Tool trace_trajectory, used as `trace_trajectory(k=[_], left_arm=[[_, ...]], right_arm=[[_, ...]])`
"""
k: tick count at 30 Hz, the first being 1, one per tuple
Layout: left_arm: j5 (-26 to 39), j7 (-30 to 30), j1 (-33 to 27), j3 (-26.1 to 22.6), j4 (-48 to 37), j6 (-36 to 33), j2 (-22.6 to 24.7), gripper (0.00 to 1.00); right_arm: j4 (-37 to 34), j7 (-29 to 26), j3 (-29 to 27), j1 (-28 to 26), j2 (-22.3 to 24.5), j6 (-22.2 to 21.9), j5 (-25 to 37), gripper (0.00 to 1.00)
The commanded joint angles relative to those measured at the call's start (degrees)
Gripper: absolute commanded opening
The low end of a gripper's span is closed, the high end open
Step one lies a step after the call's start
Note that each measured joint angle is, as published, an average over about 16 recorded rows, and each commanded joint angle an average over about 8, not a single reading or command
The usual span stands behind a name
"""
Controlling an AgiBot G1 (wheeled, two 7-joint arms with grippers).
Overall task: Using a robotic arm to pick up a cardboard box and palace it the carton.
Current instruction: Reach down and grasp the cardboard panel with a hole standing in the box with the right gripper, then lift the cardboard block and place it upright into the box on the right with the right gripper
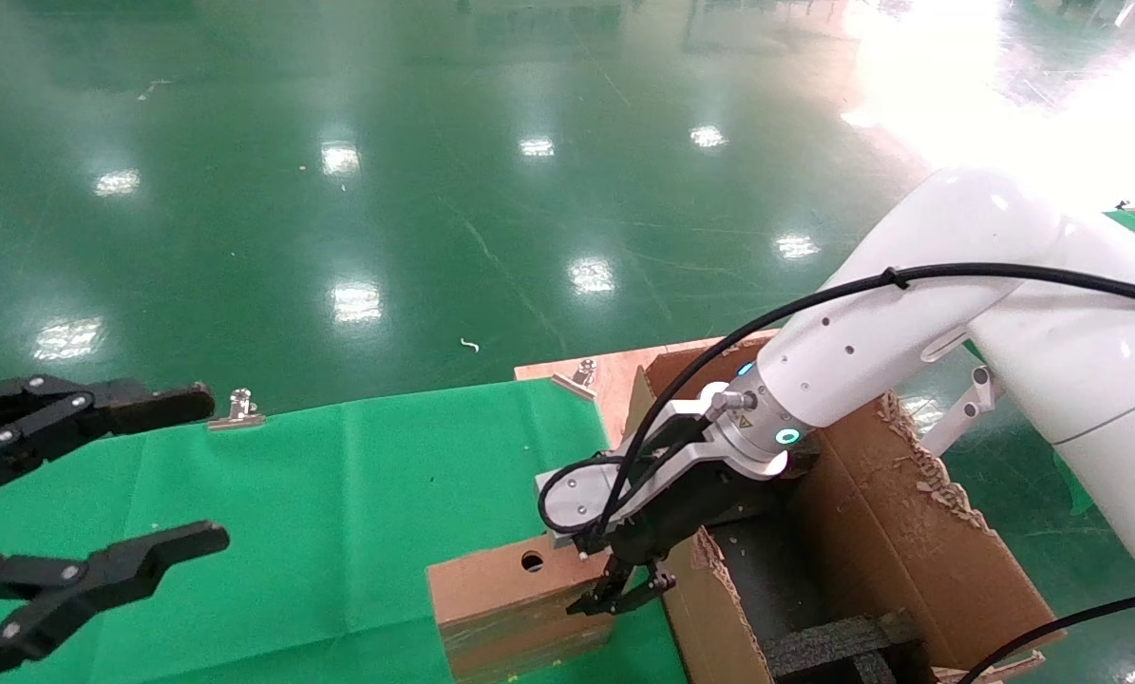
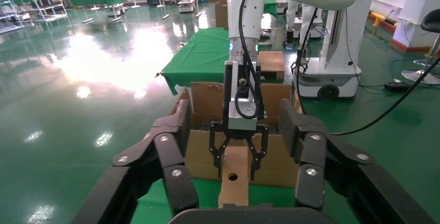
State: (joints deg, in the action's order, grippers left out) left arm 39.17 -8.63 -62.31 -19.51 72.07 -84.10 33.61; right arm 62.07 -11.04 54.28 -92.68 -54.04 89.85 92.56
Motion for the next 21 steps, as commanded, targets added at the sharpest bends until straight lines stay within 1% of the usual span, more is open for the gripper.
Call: trace_trajectory(k=[1,12,16,21], left_arm=[[0.00,0.00,0.00,0.00,0.00,0.00,0.00,1.00],[-0.01,0.00,0.00,0.00,0.00,0.00,0.00,1.00],[-0.01,0.00,0.00,0.00,0.00,0.00,0.00,1.00],[-0.01,0.01,-0.01,-0.01,-0.01,0.00,0.00,1.00]], right_arm=[[0.02,0.00,-0.03,0.03,0.01,0.01,0.00,0.00],[-0.32,-0.08,-0.25,-0.49,0.27,-0.16,-0.98,0.00],[-1.18,-0.15,-0.63,-2.70,0.87,0.02,-2.65,0.00],[-3.35,0.23,-1.12,-7.55,2.15,0.52,-5.30,0.00]])
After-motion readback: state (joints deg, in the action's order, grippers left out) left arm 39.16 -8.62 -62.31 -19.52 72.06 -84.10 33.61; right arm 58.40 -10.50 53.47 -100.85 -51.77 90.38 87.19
